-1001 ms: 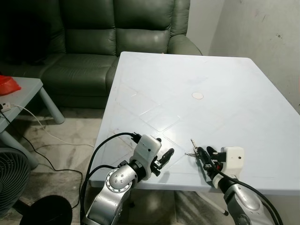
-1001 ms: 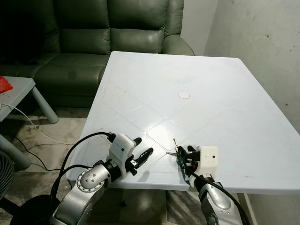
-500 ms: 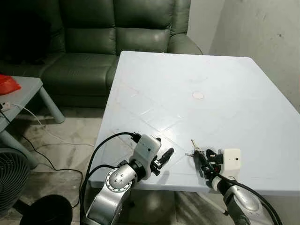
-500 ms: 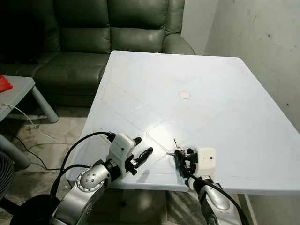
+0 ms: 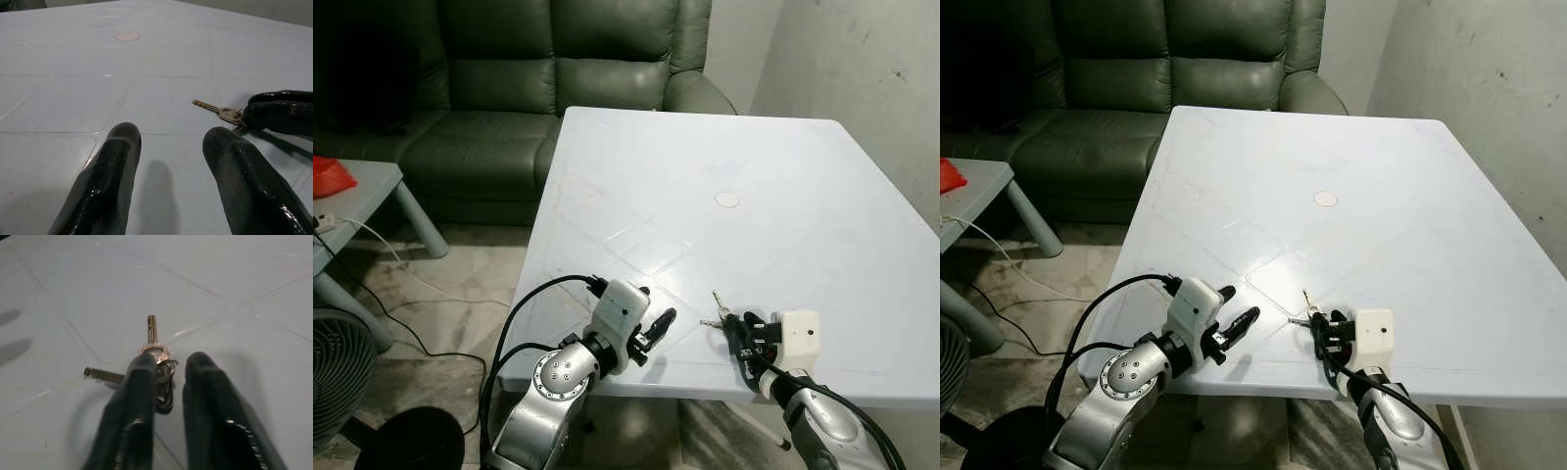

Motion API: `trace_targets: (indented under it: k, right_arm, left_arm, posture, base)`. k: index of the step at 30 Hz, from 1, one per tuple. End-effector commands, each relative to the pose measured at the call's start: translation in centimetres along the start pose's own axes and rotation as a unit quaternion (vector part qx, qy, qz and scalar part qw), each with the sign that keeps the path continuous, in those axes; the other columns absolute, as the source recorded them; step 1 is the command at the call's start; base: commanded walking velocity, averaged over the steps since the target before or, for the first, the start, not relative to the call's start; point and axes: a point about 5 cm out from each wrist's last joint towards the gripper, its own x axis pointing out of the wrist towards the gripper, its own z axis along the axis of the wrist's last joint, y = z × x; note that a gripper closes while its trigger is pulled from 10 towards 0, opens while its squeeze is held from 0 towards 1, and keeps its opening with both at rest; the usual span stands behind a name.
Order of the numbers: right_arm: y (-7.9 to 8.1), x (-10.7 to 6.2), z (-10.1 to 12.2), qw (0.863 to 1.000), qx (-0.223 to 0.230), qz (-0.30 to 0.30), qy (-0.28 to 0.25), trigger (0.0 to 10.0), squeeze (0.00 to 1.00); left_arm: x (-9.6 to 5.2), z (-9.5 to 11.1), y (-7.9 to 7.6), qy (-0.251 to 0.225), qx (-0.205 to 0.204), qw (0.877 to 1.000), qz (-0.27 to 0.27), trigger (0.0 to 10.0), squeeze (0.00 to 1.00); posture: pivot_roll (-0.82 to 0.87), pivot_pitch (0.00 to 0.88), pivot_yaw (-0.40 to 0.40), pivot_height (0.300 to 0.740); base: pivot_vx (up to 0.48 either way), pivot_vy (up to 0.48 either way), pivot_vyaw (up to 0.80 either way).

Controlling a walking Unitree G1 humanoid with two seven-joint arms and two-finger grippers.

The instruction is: Hang keys on a hook

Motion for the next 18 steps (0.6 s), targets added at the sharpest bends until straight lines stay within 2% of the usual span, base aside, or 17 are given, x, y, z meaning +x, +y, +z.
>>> trace_targets:
  k: [1, 9, 16, 18]
  right_arm:
    - [-0.17, -0.17, 0.03, 1.0, -0.001, -0.003, -0.001, 0.0, 0.0]
    - [0.06, -0.35, 0.24, 1.0, 0.007, 0.014, -0.019, 0.0, 0.0]
    - [-0.05, -0.36, 0.25, 1.0, 0.006, 0.003, -0.016, 0.0, 0.0]
    - [-0.03, -0.33, 0.67, 0.999, 0.02, 0.002, -0.031, 0.0, 0.0]
  left_arm:
    - [0.05, 0.67, 0.3, -0.007, 0.013, 1.0, 0.004, 10.0, 0.0]
    - [0.08, 0.75, 0.39, -0.008, 0.015, 1.0, 0.004, 10.0, 0.0]
    - [0.1, 0.78, 0.38, -0.008, 0.015, 1.0, 0.004, 10.0, 0.0]
    - [0.1, 0.77, 0.37, -0.008, 0.016, 1.0, 0.005, 10.0, 0.0]
  posture:
    - [-0.13, 0.034, -0.02, 0.74]
    - [-0.14, 0.034, -0.018, 0.74]
    - [-0.14, 0.033, -0.018, 0.74]
    - [-0.14, 0.036, -0.018, 0.74]
  base:
    - [0.0, 0.0, 0.0]
    - [0.0, 0.0, 0.0]
    - [0.0, 0.0, 0.0]
    - [0.0, 0.0, 0.0]
